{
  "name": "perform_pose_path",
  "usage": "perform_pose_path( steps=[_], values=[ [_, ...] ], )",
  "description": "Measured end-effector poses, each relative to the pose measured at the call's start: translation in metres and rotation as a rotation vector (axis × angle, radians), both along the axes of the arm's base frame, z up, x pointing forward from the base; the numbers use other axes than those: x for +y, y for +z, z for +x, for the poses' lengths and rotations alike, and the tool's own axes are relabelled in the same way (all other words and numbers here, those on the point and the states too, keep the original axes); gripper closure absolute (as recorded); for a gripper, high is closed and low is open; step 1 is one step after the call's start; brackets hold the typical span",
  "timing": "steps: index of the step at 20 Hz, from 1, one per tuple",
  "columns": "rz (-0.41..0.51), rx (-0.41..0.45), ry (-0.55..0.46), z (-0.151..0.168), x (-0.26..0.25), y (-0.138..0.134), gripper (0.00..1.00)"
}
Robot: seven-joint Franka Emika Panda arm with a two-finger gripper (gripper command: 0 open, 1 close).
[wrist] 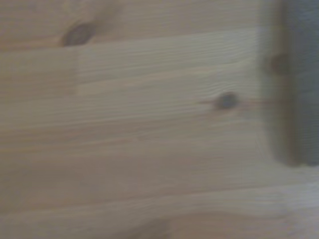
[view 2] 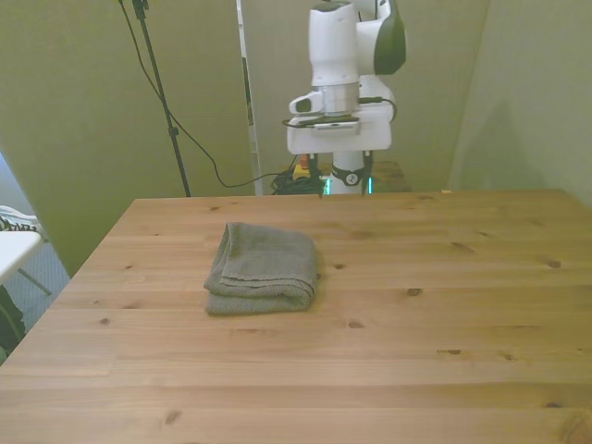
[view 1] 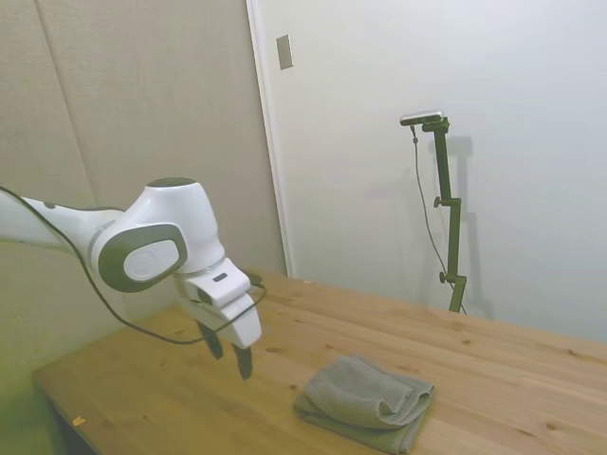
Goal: Unfold the towel
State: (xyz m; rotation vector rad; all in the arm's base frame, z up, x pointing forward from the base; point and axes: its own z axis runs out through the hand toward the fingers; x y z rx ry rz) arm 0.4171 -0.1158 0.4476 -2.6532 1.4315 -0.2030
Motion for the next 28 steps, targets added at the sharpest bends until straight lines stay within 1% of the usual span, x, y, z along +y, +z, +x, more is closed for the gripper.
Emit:
perform_pose_path(
  steps=[2, 4, 7, 9, 11, 16, 19, 23, 24, 28],
  values=[
    [0.01, -0.004, -0.034, 0.005, -0.036, 0.001, 0.0],
    [0.042, -0.016, -0.065, 0.012, -0.071, -0.002, 0.0],
    [0.107, -0.036, -0.108, 0.02, -0.125, -0.015, 0.0],
    [0.132, -0.037, -0.138, 0.022, -0.158, -0.026, 0.0],
    [0.156, -0.03, -0.161, 0.024, -0.184, -0.031, 0.0],
    [0.178, -0.019, -0.187, 0.028, -0.216, -0.033, 0.0],
    [0.204, -0.038, -0.191, 0.032, -0.23, -0.045, 0.0],
    [0.243, -0.08, -0.156, 0.037, -0.24, -0.059, 0.0],
    [0.256, -0.091, -0.148, 0.038, -0.241, -0.062, 1.0],
    [0.296, -0.122, -0.124, 0.037, -0.247, -0.069, 1.0]
  ],
)
